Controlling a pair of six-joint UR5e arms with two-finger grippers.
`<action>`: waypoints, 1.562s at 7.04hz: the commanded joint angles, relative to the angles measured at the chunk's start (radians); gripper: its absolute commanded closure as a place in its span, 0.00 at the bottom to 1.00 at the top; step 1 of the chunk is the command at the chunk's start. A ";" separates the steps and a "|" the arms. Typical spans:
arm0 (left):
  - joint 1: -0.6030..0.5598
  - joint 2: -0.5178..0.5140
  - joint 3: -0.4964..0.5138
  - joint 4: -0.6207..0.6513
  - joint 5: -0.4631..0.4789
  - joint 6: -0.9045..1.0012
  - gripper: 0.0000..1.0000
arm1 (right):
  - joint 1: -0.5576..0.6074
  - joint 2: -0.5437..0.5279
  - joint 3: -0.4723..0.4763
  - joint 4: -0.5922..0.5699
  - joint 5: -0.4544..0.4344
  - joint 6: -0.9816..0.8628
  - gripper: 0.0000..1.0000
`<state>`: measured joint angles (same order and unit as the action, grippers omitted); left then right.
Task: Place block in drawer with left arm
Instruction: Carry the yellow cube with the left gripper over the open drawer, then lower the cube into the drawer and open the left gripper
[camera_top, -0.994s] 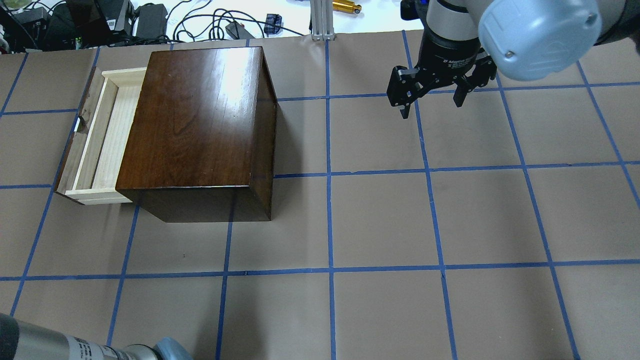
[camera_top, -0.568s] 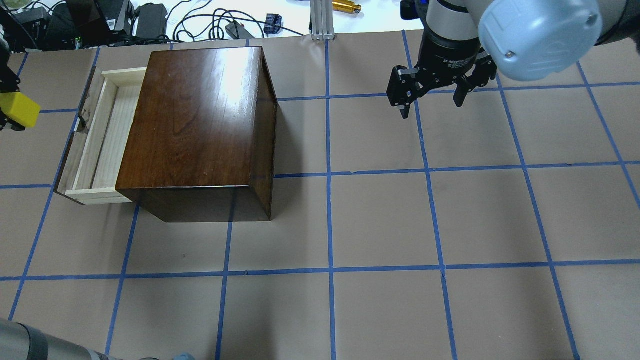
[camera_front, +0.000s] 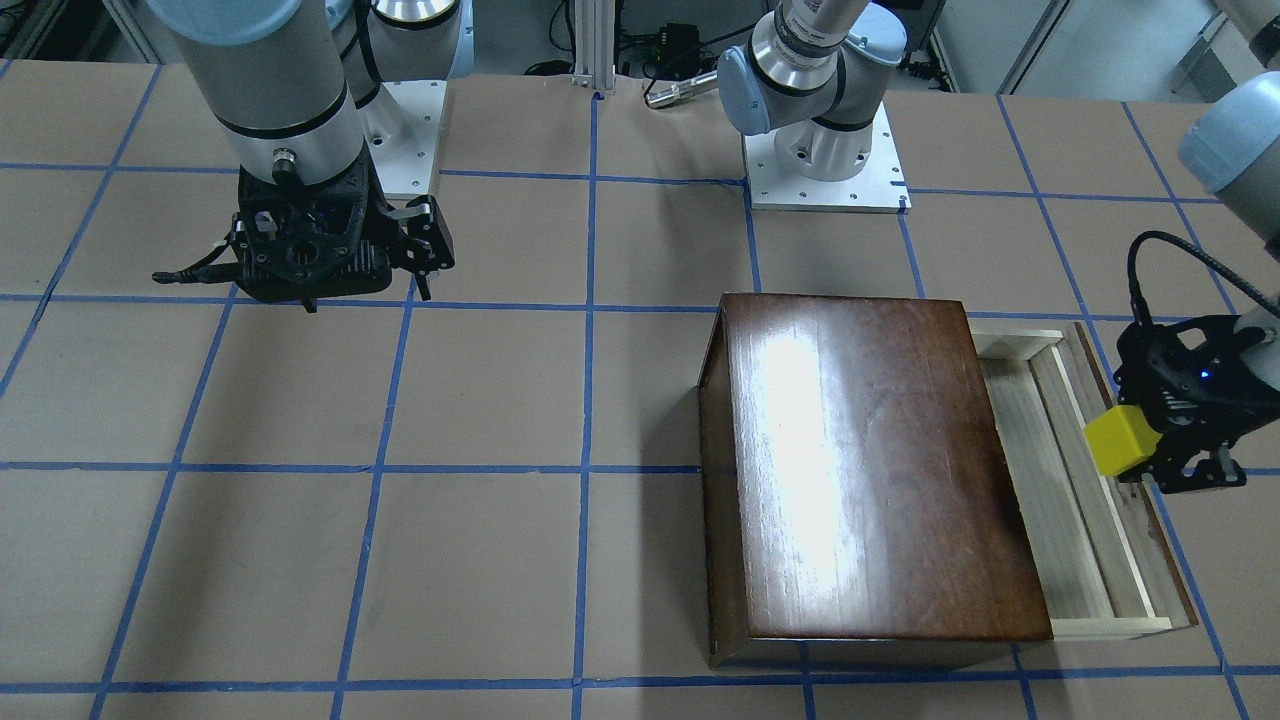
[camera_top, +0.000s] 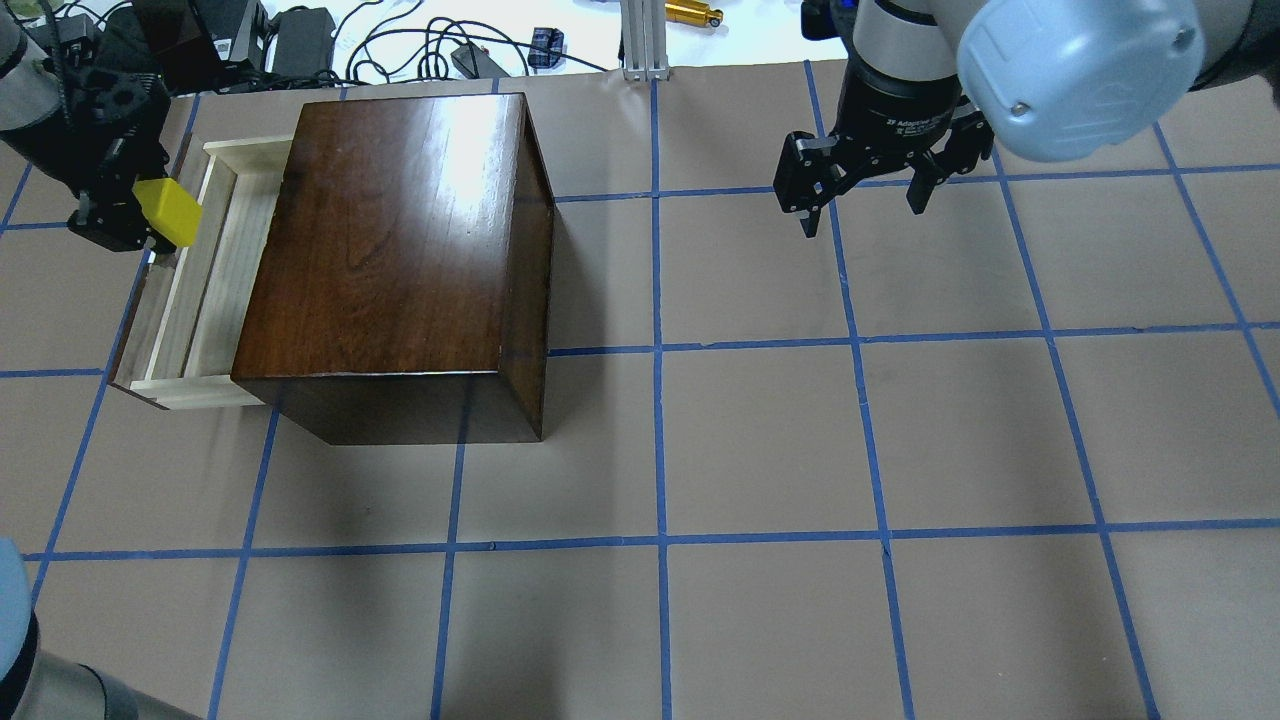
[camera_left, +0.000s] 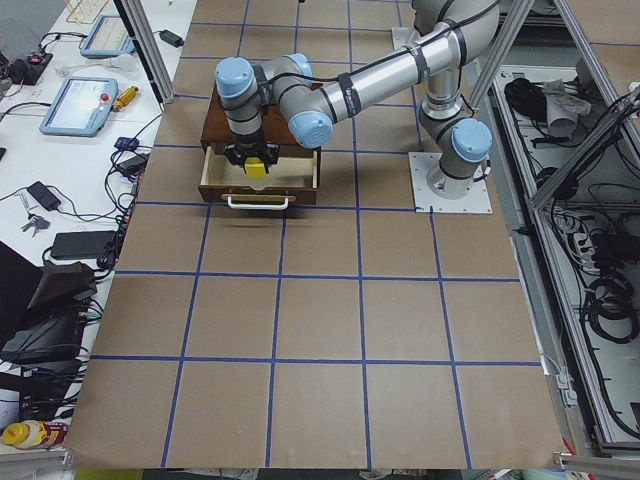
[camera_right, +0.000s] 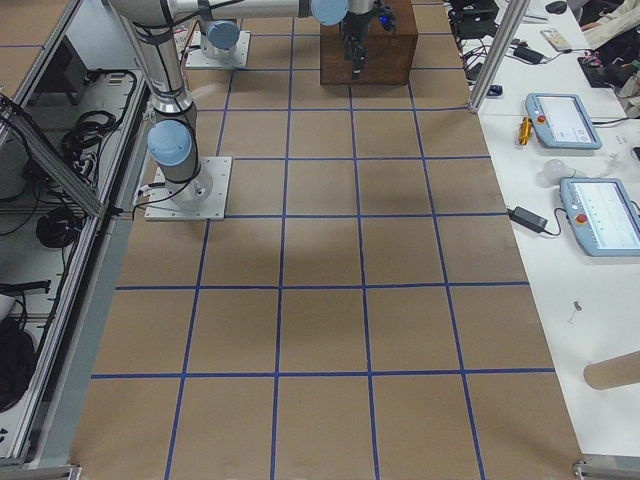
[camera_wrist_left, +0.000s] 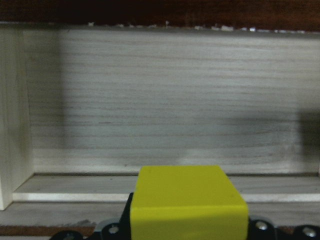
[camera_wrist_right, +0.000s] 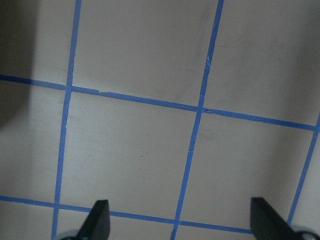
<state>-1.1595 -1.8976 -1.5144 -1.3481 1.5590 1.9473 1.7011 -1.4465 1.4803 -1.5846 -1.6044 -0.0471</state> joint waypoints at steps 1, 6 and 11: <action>-0.031 -0.001 -0.111 0.113 0.003 -0.027 1.00 | 0.000 0.000 0.000 0.000 0.000 0.000 0.00; -0.031 0.040 -0.147 0.159 -0.001 -0.065 0.04 | 0.000 0.000 0.000 0.000 0.000 0.000 0.00; -0.042 0.286 -0.118 -0.172 -0.002 -0.236 0.02 | 0.000 0.000 0.000 0.000 0.000 0.001 0.00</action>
<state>-1.1954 -1.6649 -1.6299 -1.4685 1.5558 1.8107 1.7012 -1.4466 1.4803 -1.5846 -1.6045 -0.0467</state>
